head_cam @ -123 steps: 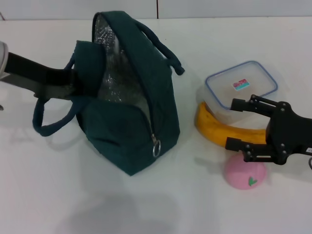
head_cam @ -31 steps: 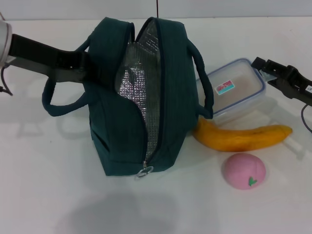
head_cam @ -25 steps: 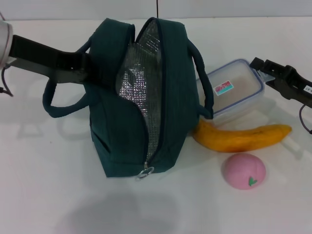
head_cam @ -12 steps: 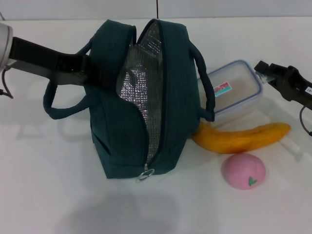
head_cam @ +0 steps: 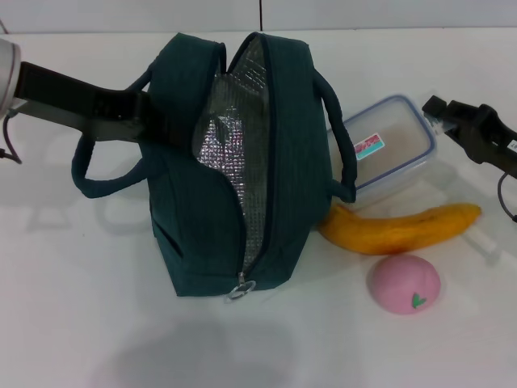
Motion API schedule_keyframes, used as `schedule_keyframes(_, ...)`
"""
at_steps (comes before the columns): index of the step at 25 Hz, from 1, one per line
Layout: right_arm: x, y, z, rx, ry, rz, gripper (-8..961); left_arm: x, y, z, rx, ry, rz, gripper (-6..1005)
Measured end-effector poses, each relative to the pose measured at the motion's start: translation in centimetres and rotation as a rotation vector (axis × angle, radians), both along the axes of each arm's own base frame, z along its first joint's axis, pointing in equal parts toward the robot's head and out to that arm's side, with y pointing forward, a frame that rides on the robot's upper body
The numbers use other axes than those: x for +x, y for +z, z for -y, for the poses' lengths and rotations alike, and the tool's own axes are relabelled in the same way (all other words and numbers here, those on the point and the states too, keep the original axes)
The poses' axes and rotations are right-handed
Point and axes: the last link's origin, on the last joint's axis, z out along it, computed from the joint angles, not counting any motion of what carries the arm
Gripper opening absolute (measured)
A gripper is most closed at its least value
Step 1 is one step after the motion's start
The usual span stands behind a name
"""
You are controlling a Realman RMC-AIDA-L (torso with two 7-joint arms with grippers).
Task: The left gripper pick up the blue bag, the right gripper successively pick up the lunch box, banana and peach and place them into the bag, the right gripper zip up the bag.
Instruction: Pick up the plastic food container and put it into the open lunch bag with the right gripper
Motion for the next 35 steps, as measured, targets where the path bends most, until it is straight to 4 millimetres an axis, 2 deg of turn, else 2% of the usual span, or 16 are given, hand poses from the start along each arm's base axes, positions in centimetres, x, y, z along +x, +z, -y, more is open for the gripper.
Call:
schedule_keyframes(4,-0.1,0.8,0.1,0.039,0.006,-0.047,94,-0.1,0.1,0.0,0.003,0.004,0.002,34)
schedule_keyframes(16,1.1,3.3,1.8,0.151,-0.03,-0.2,94,-0.1,0.0,0.1,-0.001,0.002,0.012,34)
schedule_keyframes(21,0.6,4.7,2.7,0.197,0.009,-0.329,94,-0.1,-0.1,0.2,-0.003,0.004,0.014,34)
schedule_keyframes(25,-0.8,6.1,3.4,0.215,0.091,-0.472,94,-0.2,-0.1,0.2,-0.005,0.006,0.015,34)
schedule_keyframes(28,-2.6,7.1,3.5,0.225,0.189,-0.577,94,-0.3,-0.3,0.2,-0.011,0.014,0.019,34)
schedule_keyframes(35,-8.9,6.7,1.0,0.13,0.408,-0.693,93,0.4,-0.9,0.0,-0.025,-0.005,0.028,34)
